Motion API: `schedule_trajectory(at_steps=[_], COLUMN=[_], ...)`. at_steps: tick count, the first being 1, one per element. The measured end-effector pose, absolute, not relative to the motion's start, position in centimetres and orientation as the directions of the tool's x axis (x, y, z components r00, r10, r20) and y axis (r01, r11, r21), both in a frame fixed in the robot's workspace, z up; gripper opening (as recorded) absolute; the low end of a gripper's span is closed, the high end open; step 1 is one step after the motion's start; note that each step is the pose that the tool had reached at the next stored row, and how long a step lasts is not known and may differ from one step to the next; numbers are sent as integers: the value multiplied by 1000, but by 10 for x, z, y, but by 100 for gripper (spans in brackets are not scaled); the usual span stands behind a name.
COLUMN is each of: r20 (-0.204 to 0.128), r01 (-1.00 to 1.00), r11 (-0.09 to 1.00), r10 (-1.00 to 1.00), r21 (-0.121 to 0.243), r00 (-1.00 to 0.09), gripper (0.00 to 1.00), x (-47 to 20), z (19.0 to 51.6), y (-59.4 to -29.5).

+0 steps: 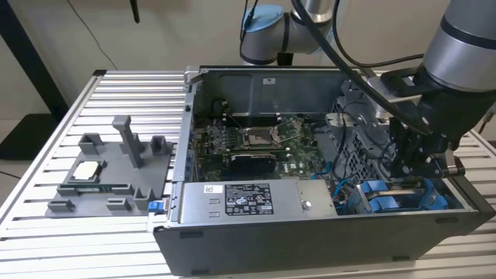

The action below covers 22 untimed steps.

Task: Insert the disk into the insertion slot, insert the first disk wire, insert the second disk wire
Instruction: 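Insert the second disk wire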

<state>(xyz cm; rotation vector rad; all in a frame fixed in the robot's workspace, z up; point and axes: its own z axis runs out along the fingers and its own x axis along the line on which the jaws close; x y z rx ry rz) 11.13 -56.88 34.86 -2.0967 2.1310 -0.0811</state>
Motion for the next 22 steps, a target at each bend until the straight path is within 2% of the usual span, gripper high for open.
schedule_trajectory(at_steps=[5, 10, 22], r20=[-66, -38, -37], r01=[-989, -989, -989], r11=[21, 17, 16], r10=[-998, -999, -999], r21=[-144, -146, -149], r00=[-11, -11, -11], gripper=[16, 16, 16], x=[111, 112, 118], z=[348, 347, 344], y=[-569, -569, -569])
